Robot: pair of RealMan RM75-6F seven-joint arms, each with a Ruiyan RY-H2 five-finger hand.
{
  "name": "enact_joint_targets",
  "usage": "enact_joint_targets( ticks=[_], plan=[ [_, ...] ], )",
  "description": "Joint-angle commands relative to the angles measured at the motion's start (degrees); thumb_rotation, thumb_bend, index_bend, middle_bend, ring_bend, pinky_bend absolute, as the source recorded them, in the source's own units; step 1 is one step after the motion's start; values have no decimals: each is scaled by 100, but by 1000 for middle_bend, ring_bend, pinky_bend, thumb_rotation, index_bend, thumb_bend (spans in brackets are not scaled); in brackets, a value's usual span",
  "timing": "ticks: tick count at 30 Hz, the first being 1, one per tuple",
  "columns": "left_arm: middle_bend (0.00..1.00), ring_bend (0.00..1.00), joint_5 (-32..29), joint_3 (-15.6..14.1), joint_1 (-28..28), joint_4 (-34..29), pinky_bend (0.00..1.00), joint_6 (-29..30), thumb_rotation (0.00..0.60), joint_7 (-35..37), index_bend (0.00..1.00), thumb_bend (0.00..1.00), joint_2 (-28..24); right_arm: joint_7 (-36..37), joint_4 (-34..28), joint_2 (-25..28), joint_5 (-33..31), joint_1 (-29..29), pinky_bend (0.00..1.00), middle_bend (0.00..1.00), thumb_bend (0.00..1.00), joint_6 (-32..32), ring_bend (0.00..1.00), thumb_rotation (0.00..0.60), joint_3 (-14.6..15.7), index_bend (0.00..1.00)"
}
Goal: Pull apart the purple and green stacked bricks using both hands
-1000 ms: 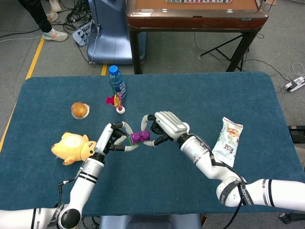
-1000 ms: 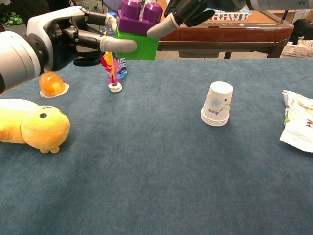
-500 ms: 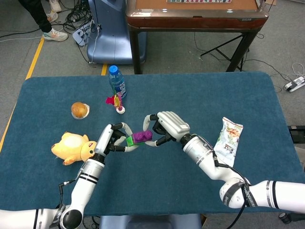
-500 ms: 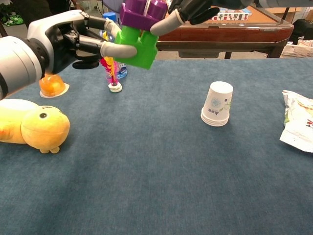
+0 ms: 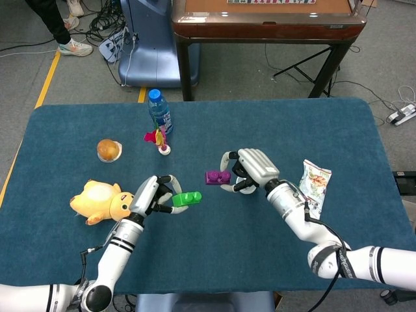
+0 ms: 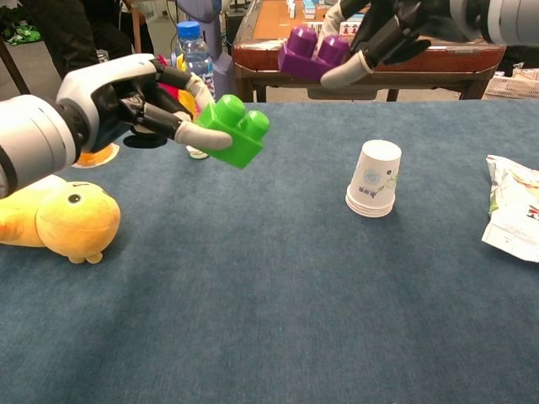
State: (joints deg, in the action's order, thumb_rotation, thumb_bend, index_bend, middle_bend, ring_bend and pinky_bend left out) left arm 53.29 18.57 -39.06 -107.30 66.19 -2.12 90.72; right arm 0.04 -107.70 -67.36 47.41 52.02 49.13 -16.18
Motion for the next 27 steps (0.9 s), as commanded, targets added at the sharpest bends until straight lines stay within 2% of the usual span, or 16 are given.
enact_joint_targets(
  ticks=[1,4,6,8,10,13,16,19,24,27],
  plan=[
    [1000,1000,-25,9,-82,138,1000,20,600,-118,828,109,126,-98,434,-282,-34,68,1000,1000,500,-210,1000,600,180,553],
    [1000,1000,-42,57,-136,277,1000,14,600,-172,725,109,210,-98,734,-497,13,107,1000,1000,422,-333,1000,600,244,417],
    [1000,1000,-67,51,-145,324,1000,-9,600,-207,583,109,214,-104,831,-560,31,122,1000,1000,297,-385,1000,600,264,338],
    [1000,1000,-119,43,-140,321,1000,-46,600,-250,393,109,170,-103,889,-594,40,128,1000,1000,128,-427,1000,600,270,255],
    [1000,1000,-75,33,-95,321,1000,15,600,-238,297,109,152,-85,902,-597,58,114,1000,1000,51,-431,1000,600,260,179],
    [1000,1000,27,-13,-9,306,1000,111,600,-218,240,109,105,-84,876,-582,123,58,1000,1000,37,-353,1000,600,260,100],
    [1000,1000,185,-60,114,240,1000,212,600,-184,230,109,-43,-80,811,-467,193,-53,1000,981,39,-302,1000,600,313,57],
    [977,990,461,-123,264,183,1000,419,600,-192,232,109,-221,-165,767,-294,257,-188,1000,894,69,-202,990,600,418,63],
    [805,844,874,-373,563,64,1000,764,600,-402,250,109,-595,-551,619,27,360,-460,986,720,134,203,842,600,650,289],
    [702,756,1204,-622,776,46,990,1031,600,-670,252,110,-843,-801,473,221,474,-670,926,655,157,518,740,600,802,348]
  ],
)
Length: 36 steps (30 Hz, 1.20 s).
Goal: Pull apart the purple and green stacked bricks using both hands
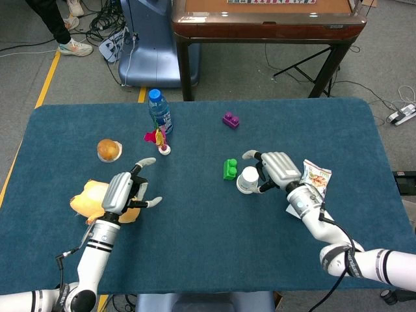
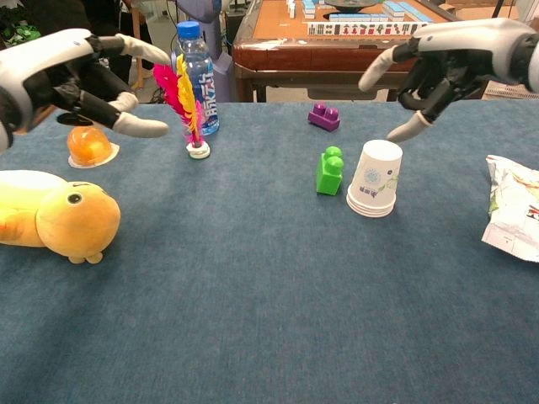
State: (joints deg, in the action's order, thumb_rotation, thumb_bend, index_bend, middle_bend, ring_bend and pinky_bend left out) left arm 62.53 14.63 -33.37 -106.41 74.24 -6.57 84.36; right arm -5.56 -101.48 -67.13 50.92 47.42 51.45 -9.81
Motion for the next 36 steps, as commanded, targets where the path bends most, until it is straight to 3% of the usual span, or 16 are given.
enact_joint_targets(
  ticks=[1,6,9,15,26,36],
  plan=[
    [669,721,444,-347,304,-20,974,342,600,-315,253,109,-302,-339,-205,268,198,-300,897,634,161,411,705,600,232,354],
    [514,519,941,-768,721,164,809,777,600,-619,258,109,-673,-823,-329,505,666,-704,691,515,168,1012,546,600,549,357],
    [398,375,1121,-927,970,295,614,1030,600,-743,258,110,-895,-1186,-306,571,957,-999,573,453,168,1491,466,600,739,357],
    [254,141,1545,-1066,1389,756,349,1436,600,-331,265,109,-1300,-1453,-350,773,1302,-1574,461,378,167,2104,374,600,1008,357],
    [225,82,2033,-1552,1924,1202,302,1350,600,154,268,109,-2251,-1376,-411,1172,1819,-2646,371,351,160,3020,319,600,1335,357],
    [225,83,1849,-1707,2417,1353,300,1298,600,622,262,109,-2419,-1159,-345,1273,2248,-3304,370,351,138,3537,317,600,1373,356]
  ],
)
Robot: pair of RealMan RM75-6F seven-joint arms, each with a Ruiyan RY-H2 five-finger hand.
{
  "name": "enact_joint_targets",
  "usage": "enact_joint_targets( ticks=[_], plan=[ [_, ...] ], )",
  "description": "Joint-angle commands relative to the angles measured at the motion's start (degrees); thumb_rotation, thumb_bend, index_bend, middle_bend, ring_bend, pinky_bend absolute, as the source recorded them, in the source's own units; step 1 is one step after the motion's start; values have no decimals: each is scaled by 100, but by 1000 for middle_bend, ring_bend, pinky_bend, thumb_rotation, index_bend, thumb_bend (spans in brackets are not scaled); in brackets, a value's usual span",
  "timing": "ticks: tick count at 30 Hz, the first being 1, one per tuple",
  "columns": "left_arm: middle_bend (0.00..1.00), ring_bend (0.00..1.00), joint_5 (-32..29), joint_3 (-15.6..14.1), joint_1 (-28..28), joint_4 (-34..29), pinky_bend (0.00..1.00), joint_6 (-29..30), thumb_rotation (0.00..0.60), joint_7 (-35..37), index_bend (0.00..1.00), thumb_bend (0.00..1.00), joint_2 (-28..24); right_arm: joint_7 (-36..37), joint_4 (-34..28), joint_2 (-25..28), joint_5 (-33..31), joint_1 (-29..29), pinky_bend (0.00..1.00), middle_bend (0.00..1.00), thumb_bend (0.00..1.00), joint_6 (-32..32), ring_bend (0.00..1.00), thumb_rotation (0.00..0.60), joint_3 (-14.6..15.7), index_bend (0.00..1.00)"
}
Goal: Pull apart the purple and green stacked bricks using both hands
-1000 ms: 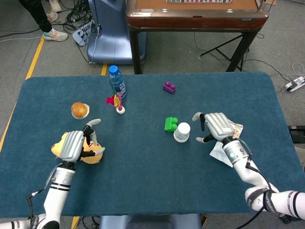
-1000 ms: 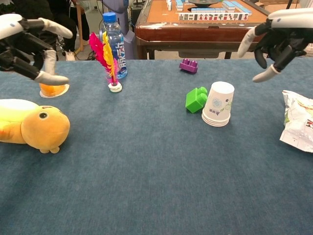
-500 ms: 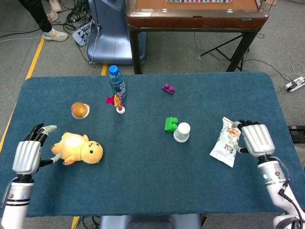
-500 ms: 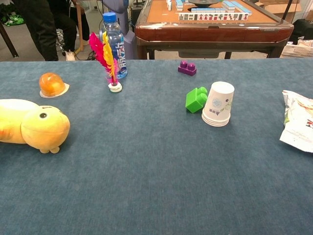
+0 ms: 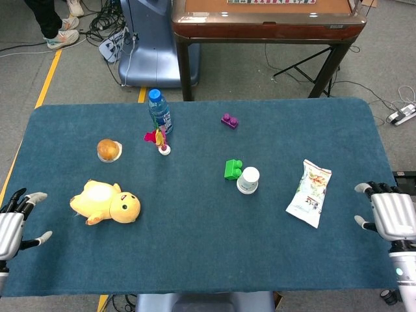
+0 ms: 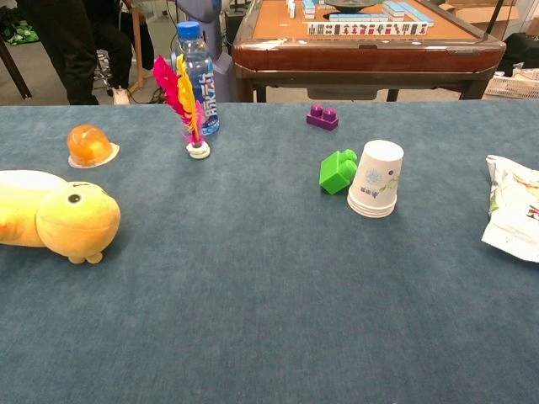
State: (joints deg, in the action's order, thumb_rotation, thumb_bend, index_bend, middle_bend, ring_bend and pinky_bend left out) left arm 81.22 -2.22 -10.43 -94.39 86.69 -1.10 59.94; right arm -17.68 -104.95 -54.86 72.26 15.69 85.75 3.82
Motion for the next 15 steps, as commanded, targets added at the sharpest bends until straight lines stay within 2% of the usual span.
enact_joint_targets(
  ticks=[1,7,15],
  plan=[
    [225,83,-32,-20,172,220,300,69,600,72,264,109,54,71,-3,62,162,-198,370,351,136,159,317,600,9,357],
    [225,88,16,63,256,379,300,101,600,59,267,109,154,210,5,80,267,-420,370,351,131,240,318,600,-55,357],
    [225,93,79,170,289,326,300,55,600,-16,267,110,102,299,95,42,238,-403,370,351,120,-101,317,600,-242,357]
  ],
)
